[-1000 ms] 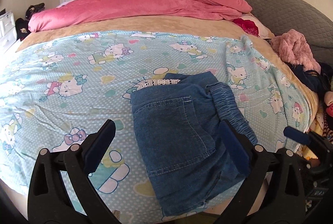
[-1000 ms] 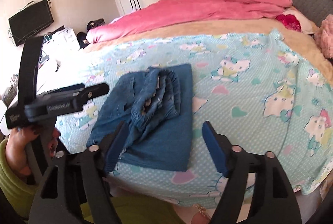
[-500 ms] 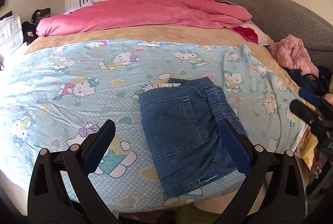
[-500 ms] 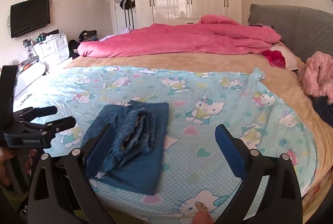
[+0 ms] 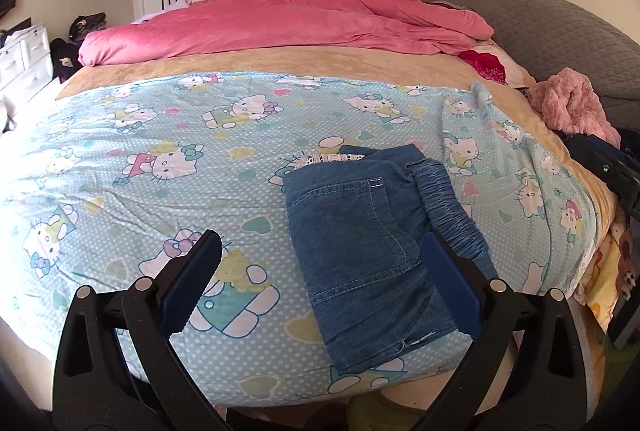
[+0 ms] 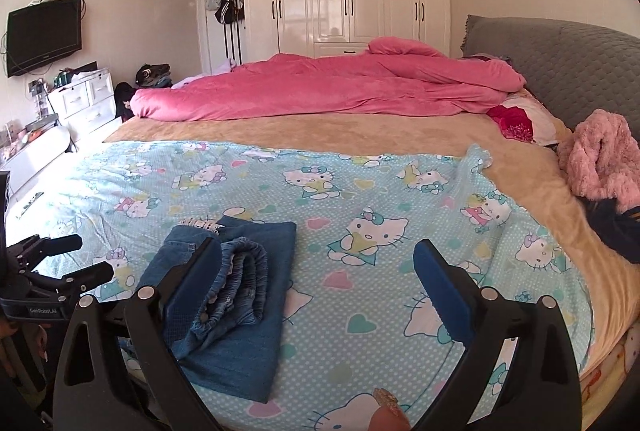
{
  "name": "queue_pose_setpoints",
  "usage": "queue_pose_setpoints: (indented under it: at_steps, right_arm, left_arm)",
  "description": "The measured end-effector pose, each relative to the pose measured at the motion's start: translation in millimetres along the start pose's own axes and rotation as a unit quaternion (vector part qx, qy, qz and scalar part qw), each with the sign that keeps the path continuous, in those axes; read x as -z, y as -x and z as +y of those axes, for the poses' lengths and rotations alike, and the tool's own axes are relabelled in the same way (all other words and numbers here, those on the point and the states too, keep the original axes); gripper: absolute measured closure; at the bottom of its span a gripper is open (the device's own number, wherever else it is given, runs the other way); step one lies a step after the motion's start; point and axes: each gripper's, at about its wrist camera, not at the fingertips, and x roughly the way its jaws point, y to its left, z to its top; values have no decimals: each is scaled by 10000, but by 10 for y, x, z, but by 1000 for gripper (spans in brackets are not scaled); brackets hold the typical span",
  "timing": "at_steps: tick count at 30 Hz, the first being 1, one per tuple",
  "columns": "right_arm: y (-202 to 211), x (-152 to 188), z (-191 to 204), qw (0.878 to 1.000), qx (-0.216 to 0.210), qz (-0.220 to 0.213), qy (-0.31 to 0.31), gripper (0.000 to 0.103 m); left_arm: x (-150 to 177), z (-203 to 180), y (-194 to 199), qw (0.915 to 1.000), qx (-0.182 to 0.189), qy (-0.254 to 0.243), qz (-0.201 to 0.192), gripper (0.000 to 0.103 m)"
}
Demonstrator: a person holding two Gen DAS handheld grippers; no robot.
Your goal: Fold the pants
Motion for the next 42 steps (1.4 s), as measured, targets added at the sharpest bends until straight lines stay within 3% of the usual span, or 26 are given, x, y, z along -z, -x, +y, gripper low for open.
queue_pose_setpoints:
  at_steps: [20, 30, 32, 35, 38, 40, 42]
  right_arm:
    - [-839, 242, 110, 9935, -259, 1101, 142, 7]
    - [-1226, 375, 148, 9834, -697, 1675, -1, 9]
    - [-1331, 418, 163, 9787, -862, 1864, 19, 27]
    - [-1464, 482, 138, 9697, -1283, 2067, -237, 34]
    - [-1530, 497, 123, 9644, -1542, 2111, -401, 37]
    - [-1561, 497, 136, 9627, -1640, 2116, -390, 39]
    - [-1597, 486, 161, 9586, -1872, 2108, -411, 49]
  left_arm:
    - [69, 80, -507, 9987, 47, 93, 490, 10]
    - [80, 87, -831, 9966, 216, 81, 796, 10]
    - [78, 87, -904, 9959, 291, 73, 854, 10]
    - [84, 104, -1004, 9931, 600, 256, 970, 10]
    - [103, 86, -1092, 9892, 917, 418, 1068, 19]
    - [86, 13, -1106, 9891, 1013, 309, 1028, 37]
    - [68, -17, -1113, 9887, 1048, 338, 1022, 44]
